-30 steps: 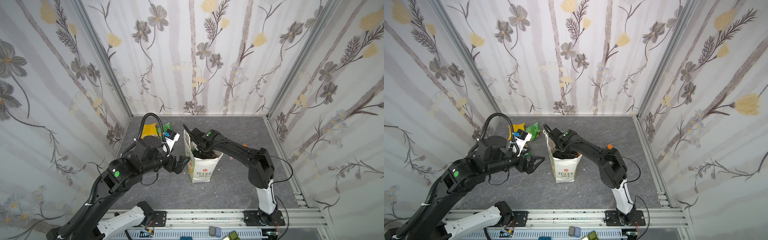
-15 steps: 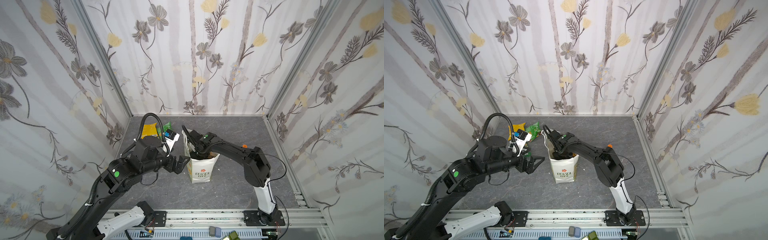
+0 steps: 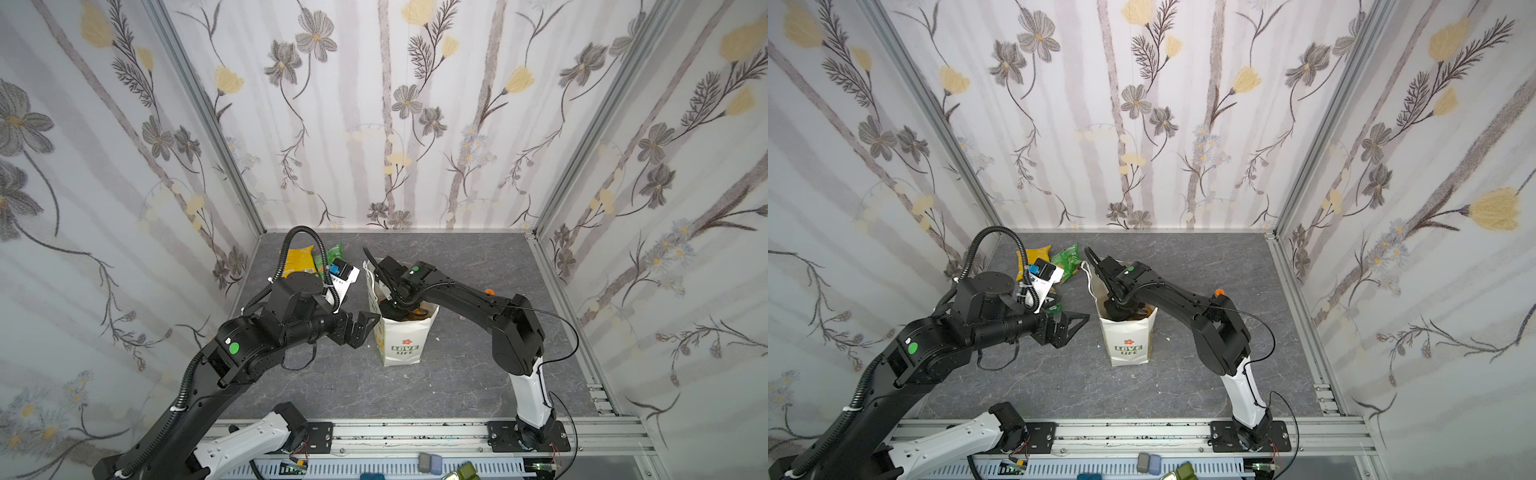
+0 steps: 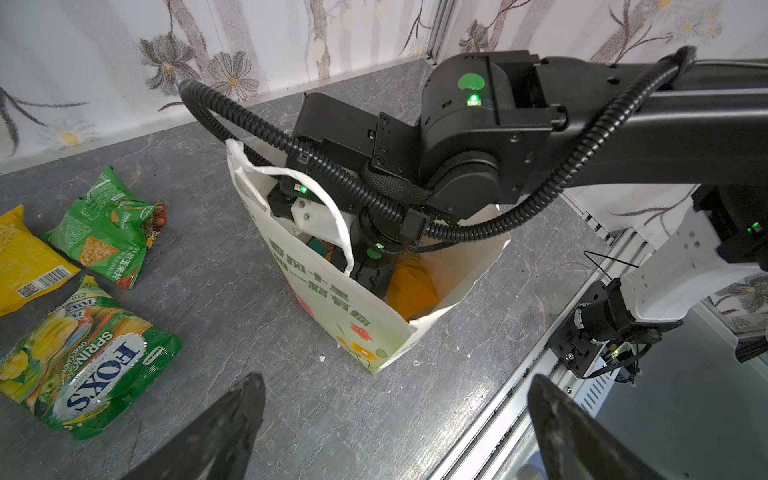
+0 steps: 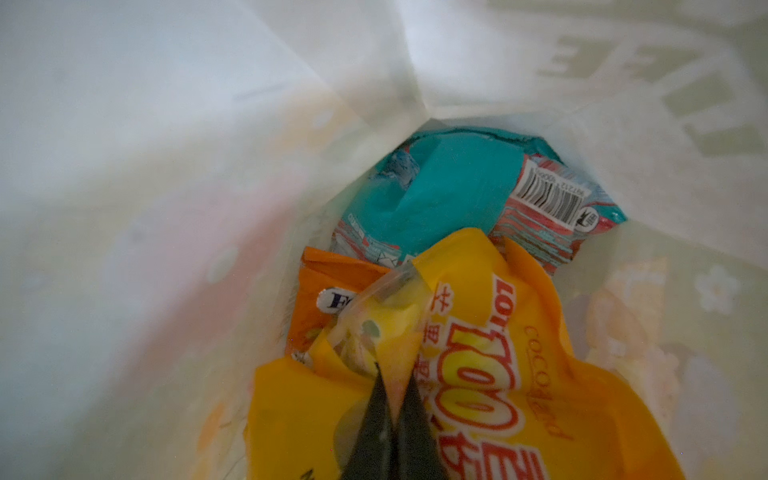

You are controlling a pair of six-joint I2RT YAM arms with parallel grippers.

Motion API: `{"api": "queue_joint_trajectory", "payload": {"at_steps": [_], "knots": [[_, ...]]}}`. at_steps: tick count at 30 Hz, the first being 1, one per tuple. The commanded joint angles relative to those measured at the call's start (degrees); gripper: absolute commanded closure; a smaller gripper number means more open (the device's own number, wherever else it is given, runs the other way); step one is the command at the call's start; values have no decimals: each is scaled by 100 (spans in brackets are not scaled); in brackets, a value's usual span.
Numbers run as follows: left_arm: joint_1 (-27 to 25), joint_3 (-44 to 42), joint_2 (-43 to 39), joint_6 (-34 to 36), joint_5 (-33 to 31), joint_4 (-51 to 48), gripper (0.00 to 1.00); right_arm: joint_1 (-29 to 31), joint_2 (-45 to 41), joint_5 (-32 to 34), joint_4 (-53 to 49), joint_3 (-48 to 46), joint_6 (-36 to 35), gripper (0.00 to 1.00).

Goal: Take the snacks out of the paper bag

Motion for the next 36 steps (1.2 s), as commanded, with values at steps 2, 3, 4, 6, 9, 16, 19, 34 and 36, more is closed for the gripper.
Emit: {"api": "queue_joint_trajectory", "payload": {"at_steps": [2,3,4,6,9,16,19,34,36], "knots": [[3,-17,-6,30,-56,209,0,-27,-147,-170,-181,142,82,100],[1,-13,-13,30,-61,211,0,-24,-179,-178,-181,169,93,100],[1,-16,-12,29,-65,211,0,-28,-200,-187,-181,196,104,100],[6,-19,-17,30,-67,211,0,-46,-243,-202,-181,259,128,100],[2,-8,-17,28,-71,201,0,-69,-304,-255,-181,370,148,100],[0,-24,-26,1,-82,196,0,-113,-399,-327,-181,598,191,100],[6,-33,-23,-14,-69,208,0,-135,-444,-345,-212,724,209,100],[6,-8,-59,-37,-65,211,0,-148,-644,-292,-269,1242,305,100],[-2,-14,-66,-41,-78,208,0,-146,-678,-277,-269,1302,319,100]]}}
